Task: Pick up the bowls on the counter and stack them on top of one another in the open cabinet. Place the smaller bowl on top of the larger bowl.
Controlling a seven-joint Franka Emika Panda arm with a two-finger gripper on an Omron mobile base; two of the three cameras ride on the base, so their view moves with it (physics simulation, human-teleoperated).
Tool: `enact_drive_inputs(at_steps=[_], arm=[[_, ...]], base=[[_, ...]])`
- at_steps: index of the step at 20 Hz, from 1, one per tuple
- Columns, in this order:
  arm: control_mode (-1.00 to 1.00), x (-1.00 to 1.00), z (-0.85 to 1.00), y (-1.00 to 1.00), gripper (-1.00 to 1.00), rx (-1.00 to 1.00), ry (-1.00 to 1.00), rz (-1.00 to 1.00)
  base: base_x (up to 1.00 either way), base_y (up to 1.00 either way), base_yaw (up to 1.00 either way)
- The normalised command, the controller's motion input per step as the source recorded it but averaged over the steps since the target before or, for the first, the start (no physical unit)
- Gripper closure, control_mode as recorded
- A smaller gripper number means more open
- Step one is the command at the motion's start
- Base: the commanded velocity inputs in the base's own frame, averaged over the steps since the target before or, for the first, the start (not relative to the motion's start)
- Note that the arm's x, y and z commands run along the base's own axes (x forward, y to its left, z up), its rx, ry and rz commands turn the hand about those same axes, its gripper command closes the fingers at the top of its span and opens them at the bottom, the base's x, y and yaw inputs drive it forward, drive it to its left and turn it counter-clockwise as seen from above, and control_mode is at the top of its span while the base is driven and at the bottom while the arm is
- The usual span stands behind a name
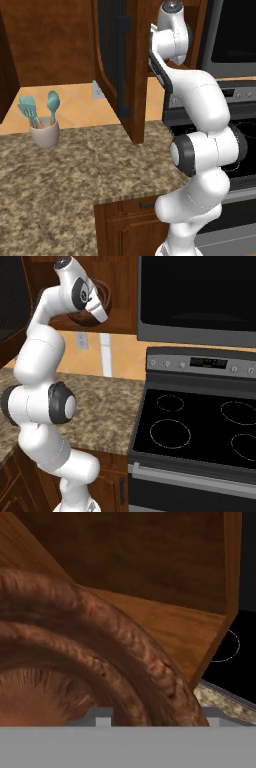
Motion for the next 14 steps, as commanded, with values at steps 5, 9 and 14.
enact_drive_inputs(at_steps=[5, 9, 14], arm=[[-1.0, 0.38, -0.34, 0.0, -1.0, 0.01, -0.05, -0.06], [-1.0, 0.04, -0.37, 0.0, -1.0, -0.01, -0.25, 0.0], [-1.0, -0.92, -0.38, -0.24, -1.0, 0.0, -0.25, 0.0]], base=[[0.0, 0.0, 0.0], [0.0, 0.0, 0.0], [0.0, 0.0, 0.0]])
